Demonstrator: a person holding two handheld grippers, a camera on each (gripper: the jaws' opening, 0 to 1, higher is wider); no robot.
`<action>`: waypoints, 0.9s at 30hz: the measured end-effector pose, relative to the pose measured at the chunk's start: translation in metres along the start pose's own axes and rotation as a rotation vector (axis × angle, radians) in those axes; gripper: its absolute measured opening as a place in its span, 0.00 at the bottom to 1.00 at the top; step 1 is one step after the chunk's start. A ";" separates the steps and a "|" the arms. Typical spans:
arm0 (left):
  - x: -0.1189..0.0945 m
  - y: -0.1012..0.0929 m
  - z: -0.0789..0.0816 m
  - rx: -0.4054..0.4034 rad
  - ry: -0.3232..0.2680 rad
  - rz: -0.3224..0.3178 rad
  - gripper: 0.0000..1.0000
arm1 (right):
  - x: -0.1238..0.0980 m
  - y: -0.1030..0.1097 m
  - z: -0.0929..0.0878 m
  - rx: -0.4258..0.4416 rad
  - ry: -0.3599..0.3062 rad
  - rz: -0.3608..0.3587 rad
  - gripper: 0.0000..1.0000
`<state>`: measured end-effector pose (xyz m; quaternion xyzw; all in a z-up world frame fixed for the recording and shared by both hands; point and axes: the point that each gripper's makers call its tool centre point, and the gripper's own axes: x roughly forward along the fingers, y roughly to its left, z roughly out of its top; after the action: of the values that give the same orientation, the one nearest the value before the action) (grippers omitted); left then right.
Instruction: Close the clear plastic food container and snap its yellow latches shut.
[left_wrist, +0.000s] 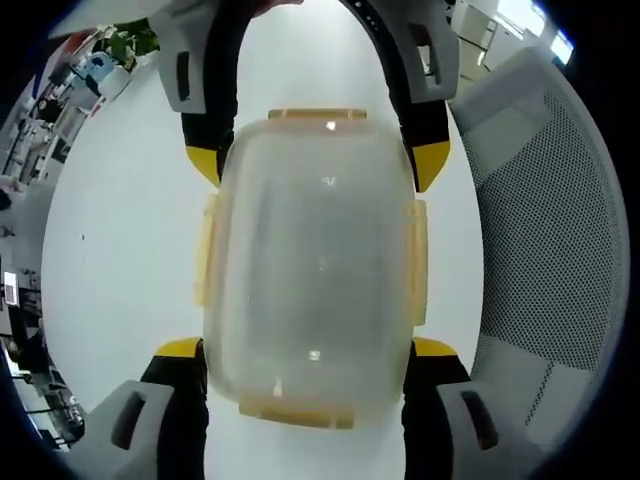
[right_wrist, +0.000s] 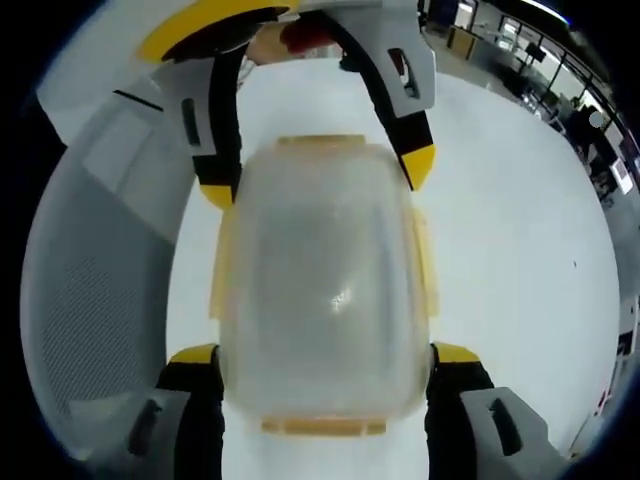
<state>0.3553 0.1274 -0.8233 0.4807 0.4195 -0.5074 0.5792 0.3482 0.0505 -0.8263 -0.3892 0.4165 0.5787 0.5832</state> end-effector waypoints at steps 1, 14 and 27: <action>0.000 0.000 0.000 0.000 -0.001 0.001 0.80 | 0.000 0.000 0.000 0.000 -0.001 0.000 0.83; 0.001 -0.001 -0.001 0.004 0.004 0.010 0.81 | 0.000 0.000 0.000 0.001 0.002 0.001 0.83; 0.002 0.008 -0.002 0.017 0.013 0.001 0.81 | 0.000 -0.007 0.002 0.011 -0.007 -0.003 0.83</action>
<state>0.3635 0.1295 -0.8249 0.4890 0.4189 -0.5076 0.5725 0.3554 0.0524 -0.8261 -0.3845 0.4173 0.5770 0.5875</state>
